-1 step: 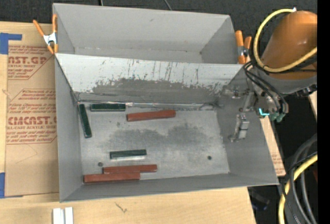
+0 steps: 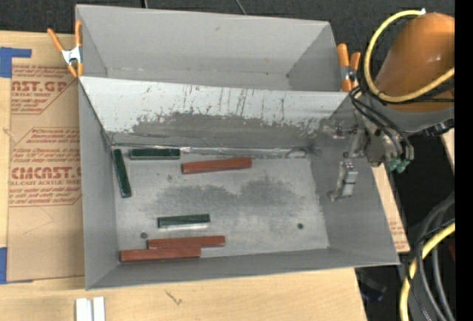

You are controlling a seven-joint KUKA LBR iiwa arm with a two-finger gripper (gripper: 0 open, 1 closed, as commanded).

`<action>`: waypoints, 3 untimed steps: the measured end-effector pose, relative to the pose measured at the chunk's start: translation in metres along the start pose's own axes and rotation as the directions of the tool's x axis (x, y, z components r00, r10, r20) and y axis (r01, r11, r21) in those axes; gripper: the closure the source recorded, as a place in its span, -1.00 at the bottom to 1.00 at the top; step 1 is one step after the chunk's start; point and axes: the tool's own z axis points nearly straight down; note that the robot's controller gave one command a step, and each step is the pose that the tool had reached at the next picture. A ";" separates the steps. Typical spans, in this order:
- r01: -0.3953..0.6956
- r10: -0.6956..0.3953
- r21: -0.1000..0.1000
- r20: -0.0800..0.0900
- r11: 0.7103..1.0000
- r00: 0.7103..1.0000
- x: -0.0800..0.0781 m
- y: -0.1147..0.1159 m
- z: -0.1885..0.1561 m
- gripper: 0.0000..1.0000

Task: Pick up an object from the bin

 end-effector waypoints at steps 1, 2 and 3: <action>-0.020 0.020 -0.001 0.005 1.000 1.000 -0.019 0.035 0.069 -1.00; 0.177 -0.177 -0.001 -0.002 0.984 0.984 -0.044 0.082 0.089 -1.00; -0.014 0.014 -0.002 0.001 1.000 1.000 -0.051 0.089 0.116 -1.00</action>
Offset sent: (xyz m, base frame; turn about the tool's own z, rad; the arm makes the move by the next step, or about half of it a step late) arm 0.0531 0.0950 -0.0851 -0.2119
